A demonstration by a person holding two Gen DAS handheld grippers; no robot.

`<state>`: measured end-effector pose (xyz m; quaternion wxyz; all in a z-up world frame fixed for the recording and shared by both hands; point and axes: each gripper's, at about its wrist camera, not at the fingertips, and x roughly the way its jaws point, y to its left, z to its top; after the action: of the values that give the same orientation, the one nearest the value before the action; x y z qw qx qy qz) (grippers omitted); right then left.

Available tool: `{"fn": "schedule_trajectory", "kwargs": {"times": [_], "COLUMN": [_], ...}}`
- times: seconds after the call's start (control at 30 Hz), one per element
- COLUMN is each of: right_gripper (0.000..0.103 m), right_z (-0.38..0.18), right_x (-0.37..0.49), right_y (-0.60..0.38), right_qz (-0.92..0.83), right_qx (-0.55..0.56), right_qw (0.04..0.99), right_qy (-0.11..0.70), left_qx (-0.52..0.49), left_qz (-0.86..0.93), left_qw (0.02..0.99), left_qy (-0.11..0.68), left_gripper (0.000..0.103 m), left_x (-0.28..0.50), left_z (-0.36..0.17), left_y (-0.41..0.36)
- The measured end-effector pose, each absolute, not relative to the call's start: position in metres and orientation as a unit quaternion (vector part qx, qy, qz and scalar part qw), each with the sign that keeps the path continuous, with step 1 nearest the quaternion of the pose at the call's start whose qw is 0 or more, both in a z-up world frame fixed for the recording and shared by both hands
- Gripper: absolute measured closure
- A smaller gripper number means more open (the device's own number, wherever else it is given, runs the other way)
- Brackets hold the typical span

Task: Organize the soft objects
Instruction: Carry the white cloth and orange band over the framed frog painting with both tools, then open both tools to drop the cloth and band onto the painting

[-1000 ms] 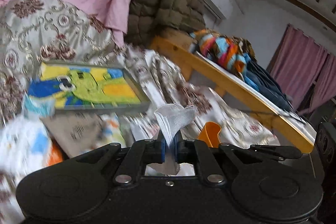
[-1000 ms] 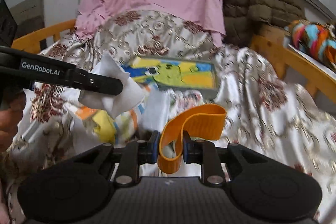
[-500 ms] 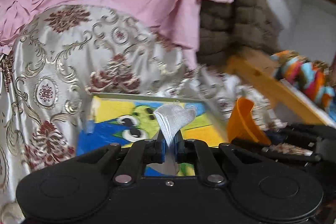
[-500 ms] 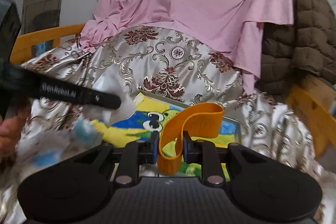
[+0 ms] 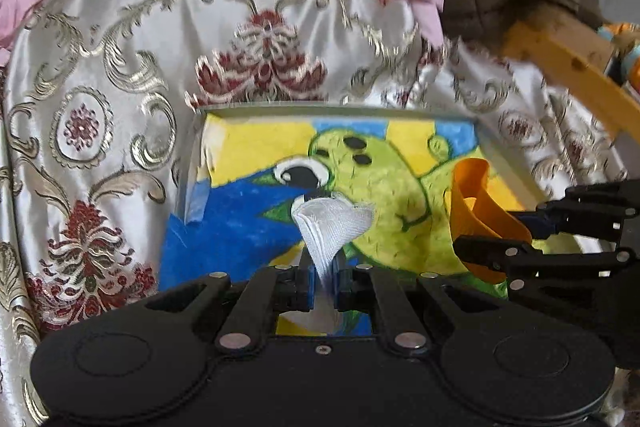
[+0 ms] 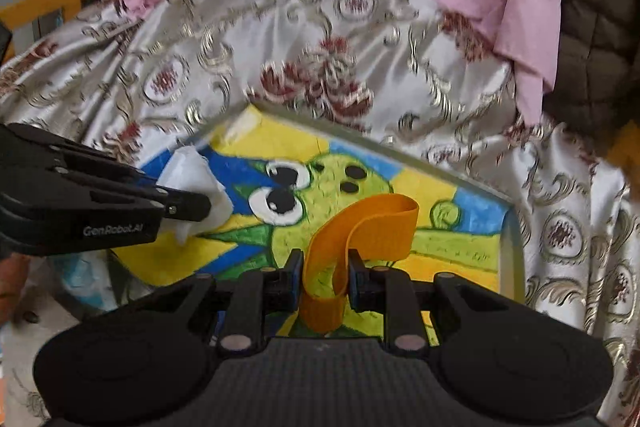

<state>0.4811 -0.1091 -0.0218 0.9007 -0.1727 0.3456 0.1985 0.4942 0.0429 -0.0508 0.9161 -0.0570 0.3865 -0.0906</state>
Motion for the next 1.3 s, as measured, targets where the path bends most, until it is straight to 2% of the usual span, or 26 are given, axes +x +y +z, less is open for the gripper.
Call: {"fn": "schedule_trajectory", "kwargs": {"times": [0.17, 0.33, 0.47, 0.63, 0.9, 0.97, 1.3], "right_gripper": [0.074, 0.066, 0.055, 0.029, 0.012, 0.003, 0.0], "right_z": [-0.032, -0.035, -0.034, -0.025, 0.013, 0.028, 0.095], "right_x": [0.489, 0.49, 0.487, 0.48, 0.453, 0.439, 0.357], "right_y": [-0.107, -0.109, -0.114, -0.122, -0.15, -0.16, -0.184], "right_qz": [0.198, 0.196, 0.194, 0.183, 0.162, 0.158, 0.121], "right_qx": [-0.173, -0.17, -0.164, -0.156, -0.129, -0.107, -0.048], "right_qw": [0.889, 0.885, 0.886, 0.896, 0.921, 0.931, 0.971], "right_qy": [0.374, 0.386, 0.387, 0.373, 0.33, 0.311, 0.201], "left_qx": [-0.043, -0.044, -0.025, -0.016, -0.005, 0.009, 0.041], "left_qz": [-0.095, -0.089, -0.08, -0.062, -0.036, -0.032, -0.013], "left_qw": [0.902, 0.899, 0.9, 0.908, 0.928, 0.932, 0.961], "left_qy": [0.418, 0.426, 0.427, 0.414, 0.371, 0.36, 0.271], "left_gripper": [0.093, 0.085, 0.078, 0.054, 0.026, 0.024, 0.005], "left_x": [0.503, 0.502, 0.499, 0.491, 0.457, 0.445, 0.359], "left_z": [-0.059, -0.06, -0.055, -0.037, 0.015, 0.028, 0.099], "left_y": [0.038, 0.037, 0.031, 0.029, 0.025, 0.022, 0.016]}}
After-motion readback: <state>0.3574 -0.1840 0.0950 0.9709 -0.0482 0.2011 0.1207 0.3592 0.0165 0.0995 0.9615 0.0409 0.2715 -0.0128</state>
